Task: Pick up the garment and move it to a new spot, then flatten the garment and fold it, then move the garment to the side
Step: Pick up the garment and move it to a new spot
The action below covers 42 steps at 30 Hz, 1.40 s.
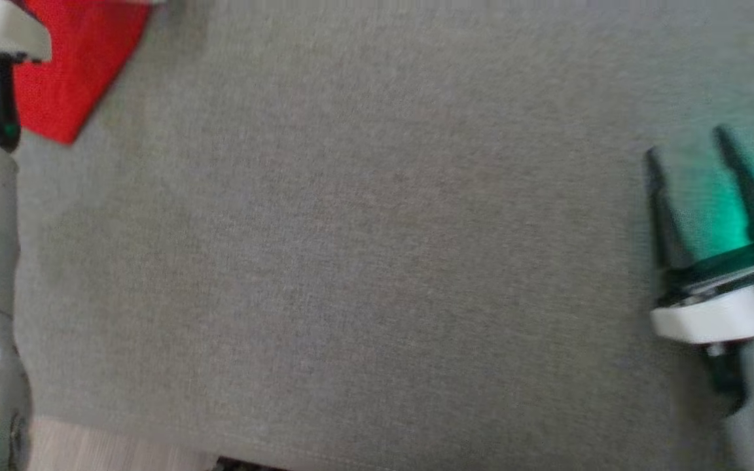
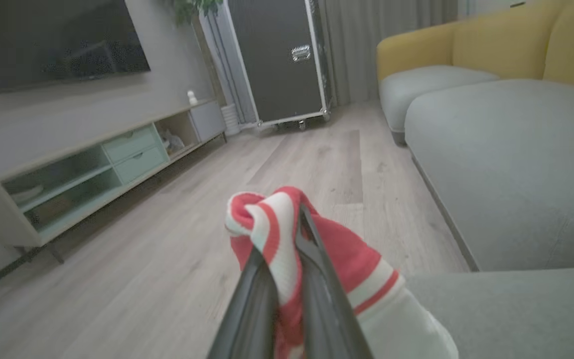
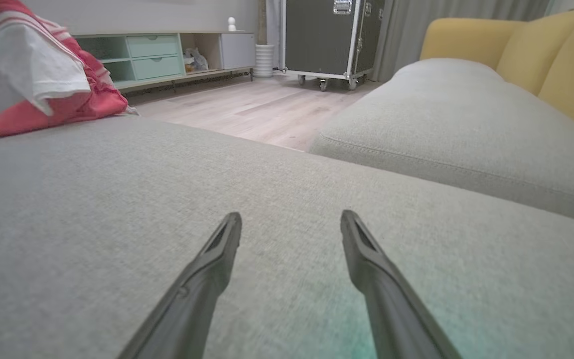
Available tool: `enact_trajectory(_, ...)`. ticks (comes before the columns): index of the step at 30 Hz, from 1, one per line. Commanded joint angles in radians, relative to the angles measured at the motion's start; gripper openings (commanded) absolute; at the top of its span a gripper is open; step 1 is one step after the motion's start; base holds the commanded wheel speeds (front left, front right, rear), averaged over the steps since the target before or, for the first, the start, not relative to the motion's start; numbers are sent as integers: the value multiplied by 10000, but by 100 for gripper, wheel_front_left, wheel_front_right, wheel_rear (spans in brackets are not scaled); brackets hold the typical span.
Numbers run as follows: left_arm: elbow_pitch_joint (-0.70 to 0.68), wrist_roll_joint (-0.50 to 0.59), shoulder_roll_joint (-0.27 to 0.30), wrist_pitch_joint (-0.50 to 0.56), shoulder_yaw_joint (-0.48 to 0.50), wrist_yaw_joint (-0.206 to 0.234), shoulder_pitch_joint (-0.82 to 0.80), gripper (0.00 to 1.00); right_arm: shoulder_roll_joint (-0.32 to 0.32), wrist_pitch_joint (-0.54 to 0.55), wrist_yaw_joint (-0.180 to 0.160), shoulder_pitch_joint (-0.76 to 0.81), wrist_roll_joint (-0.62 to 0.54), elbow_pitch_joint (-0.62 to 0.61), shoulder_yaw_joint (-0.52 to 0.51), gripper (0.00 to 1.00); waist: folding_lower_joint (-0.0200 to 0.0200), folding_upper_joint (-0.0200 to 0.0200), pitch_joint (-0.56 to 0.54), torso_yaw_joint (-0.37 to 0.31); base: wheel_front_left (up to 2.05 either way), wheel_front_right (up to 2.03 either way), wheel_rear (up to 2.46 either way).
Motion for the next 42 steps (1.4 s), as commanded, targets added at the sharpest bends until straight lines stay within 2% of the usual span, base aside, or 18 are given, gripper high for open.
enact_trajectory(1,-803,131,908,-77,-141,19,-236,0,292,-131,-7,137,57,133,383,100,-1,0,-1338,-778,0,0,0)
enact_trajectory(3,-1443,169,1141,-78,-616,18,-283,0,629,-161,-7,78,121,414,517,100,-1,0,-2006,-1158,0,0,0)
enact_trajectory(4,-1443,169,1141,-78,-616,18,-283,0,629,-161,-7,78,121,414,517,100,-1,0,-2006,-1158,0,0,0)
enact_trajectory(7,-2314,-16,1583,-78,-1549,18,-293,0,1065,-168,-7,122,214,518,656,100,-1,0,-2980,-1827,0,0,0)
enact_trajectory(14,-3827,-1247,2458,440,-3582,17,-571,0,1724,-172,-7,690,315,433,811,100,-1,0,-4584,-3278,0,0,0)
enact_trajectory(21,-4826,-2516,2427,909,-4463,16,-1036,0,2002,-173,-7,994,370,208,873,100,-1,0,-5063,-4130,0,0,0)
enact_trajectory(26,-4894,-3236,2010,1061,-4902,16,-439,0,2093,-173,-7,1161,364,173,785,100,-1,0,-5026,-4242,0,0,0)
enact_trajectory(31,-5102,-3600,1360,730,-5656,40,1422,0,2166,-173,-7,1366,387,219,775,100,-1,0,-4817,-4001,0,0,0)
enact_trajectory(35,-5112,-3609,457,214,-6452,163,3331,0,2214,-173,-7,1488,408,305,723,100,-1,0,-4684,-3640,0,0,0)
enact_trajectory(42,-3928,-3229,-1520,-69,-7623,312,5885,0,2264,-173,-7,1589,441,694,888,100,-1,0,-4700,-3254,0,0,0)
